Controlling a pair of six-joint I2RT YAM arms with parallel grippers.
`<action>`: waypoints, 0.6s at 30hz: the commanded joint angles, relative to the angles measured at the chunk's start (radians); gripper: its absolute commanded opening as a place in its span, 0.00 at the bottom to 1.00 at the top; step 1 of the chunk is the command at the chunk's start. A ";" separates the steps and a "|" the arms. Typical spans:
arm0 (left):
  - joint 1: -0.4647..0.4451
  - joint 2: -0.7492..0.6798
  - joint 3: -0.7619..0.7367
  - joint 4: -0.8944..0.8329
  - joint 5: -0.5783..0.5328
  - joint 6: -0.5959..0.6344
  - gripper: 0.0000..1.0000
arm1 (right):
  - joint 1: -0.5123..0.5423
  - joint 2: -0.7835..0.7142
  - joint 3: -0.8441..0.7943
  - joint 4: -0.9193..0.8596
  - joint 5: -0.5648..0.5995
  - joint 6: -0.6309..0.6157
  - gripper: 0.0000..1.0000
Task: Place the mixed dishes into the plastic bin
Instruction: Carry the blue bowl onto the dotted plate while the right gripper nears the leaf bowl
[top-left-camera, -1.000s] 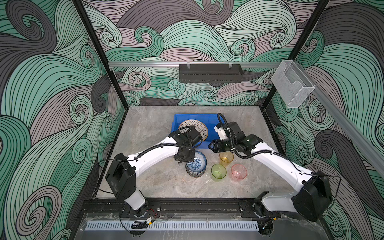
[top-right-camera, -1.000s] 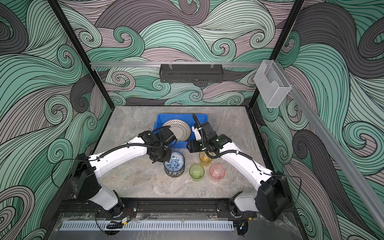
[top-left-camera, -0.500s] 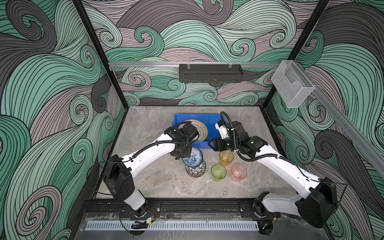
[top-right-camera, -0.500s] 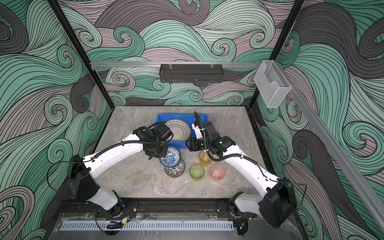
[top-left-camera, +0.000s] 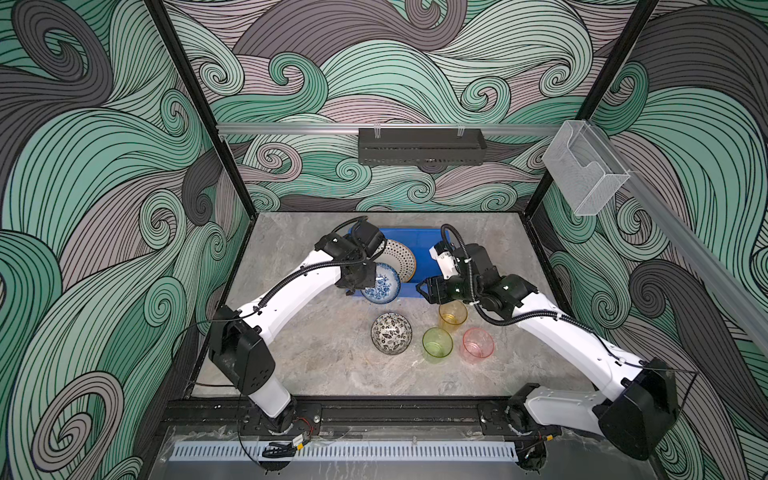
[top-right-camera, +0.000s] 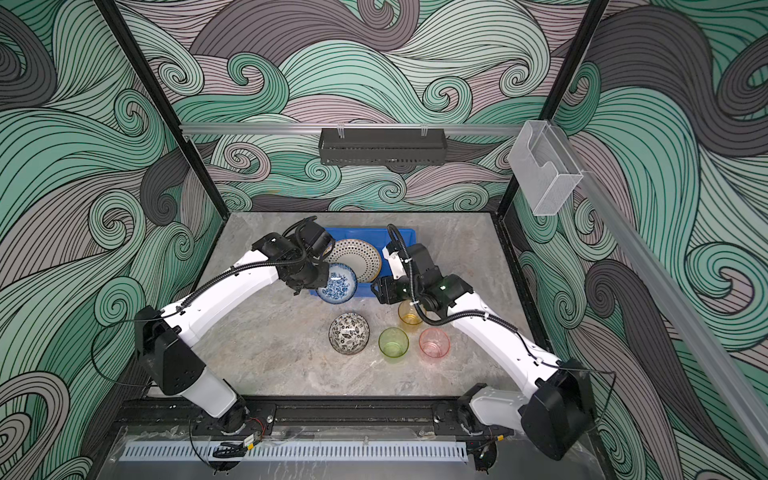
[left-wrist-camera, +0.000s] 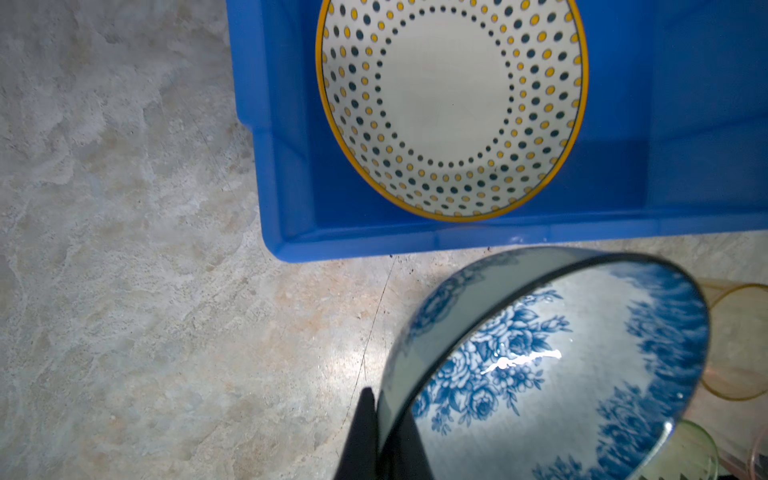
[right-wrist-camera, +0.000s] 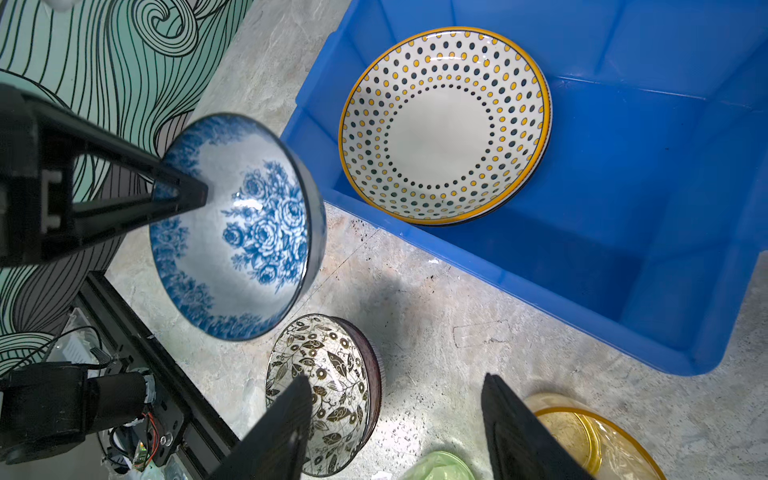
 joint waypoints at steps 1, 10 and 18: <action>0.020 0.032 0.069 0.025 -0.034 0.019 0.00 | 0.007 -0.018 -0.012 0.016 -0.006 -0.045 0.66; 0.078 0.139 0.163 0.083 0.007 0.018 0.00 | 0.018 -0.004 -0.010 0.036 -0.042 -0.101 0.66; 0.115 0.248 0.259 0.107 0.025 0.037 0.00 | 0.036 0.020 0.015 0.017 -0.049 -0.142 0.66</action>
